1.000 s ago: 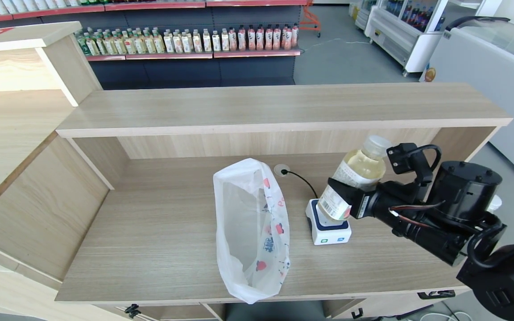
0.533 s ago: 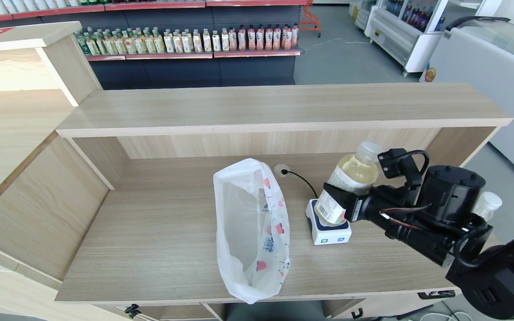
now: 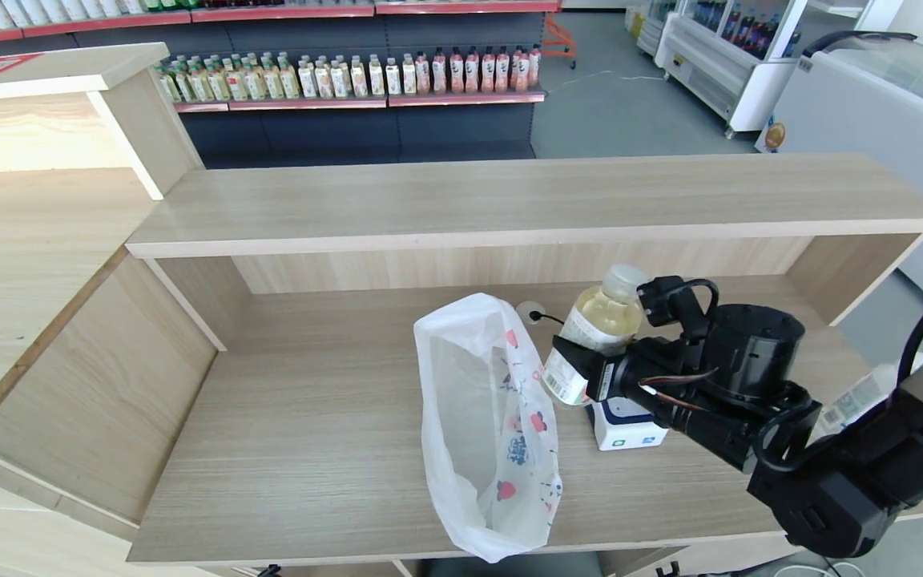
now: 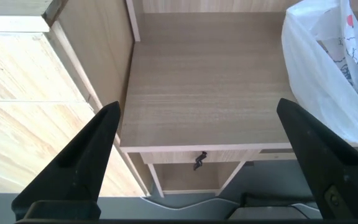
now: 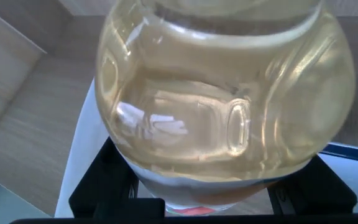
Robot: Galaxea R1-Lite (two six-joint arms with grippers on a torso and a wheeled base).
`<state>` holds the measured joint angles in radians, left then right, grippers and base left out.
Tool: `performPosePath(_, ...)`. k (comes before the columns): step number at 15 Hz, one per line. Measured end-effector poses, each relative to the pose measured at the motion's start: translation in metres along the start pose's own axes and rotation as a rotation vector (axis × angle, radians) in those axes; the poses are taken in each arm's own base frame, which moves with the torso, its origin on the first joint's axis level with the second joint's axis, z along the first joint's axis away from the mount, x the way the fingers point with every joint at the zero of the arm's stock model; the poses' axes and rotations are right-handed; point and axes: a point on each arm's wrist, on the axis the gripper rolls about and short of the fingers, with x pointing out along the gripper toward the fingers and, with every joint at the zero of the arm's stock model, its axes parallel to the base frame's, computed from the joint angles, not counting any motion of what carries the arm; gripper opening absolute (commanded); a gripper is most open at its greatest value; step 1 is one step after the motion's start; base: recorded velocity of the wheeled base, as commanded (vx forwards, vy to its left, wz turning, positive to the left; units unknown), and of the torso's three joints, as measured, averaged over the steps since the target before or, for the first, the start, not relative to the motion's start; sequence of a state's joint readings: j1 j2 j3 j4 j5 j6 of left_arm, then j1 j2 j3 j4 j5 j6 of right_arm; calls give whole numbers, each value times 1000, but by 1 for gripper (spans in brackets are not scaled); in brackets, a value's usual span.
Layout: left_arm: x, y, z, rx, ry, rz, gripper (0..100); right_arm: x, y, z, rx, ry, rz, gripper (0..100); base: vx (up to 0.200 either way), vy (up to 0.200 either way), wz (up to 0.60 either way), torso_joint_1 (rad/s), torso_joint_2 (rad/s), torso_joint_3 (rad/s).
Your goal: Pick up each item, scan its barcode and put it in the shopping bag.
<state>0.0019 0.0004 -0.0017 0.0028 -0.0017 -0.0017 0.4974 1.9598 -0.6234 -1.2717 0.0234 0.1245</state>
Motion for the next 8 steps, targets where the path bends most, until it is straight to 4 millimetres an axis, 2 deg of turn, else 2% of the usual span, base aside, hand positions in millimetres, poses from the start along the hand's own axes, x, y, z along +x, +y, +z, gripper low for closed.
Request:
performPosePath(5,0,0,0,0,0,1,100,20,13,-30,76,85,122,0,0,0,0,0,0,0)
performPosePath(8,0,0,0,0,0,1,100,24,11,-44,98,97,122,0,0,0,0,0,0,0)
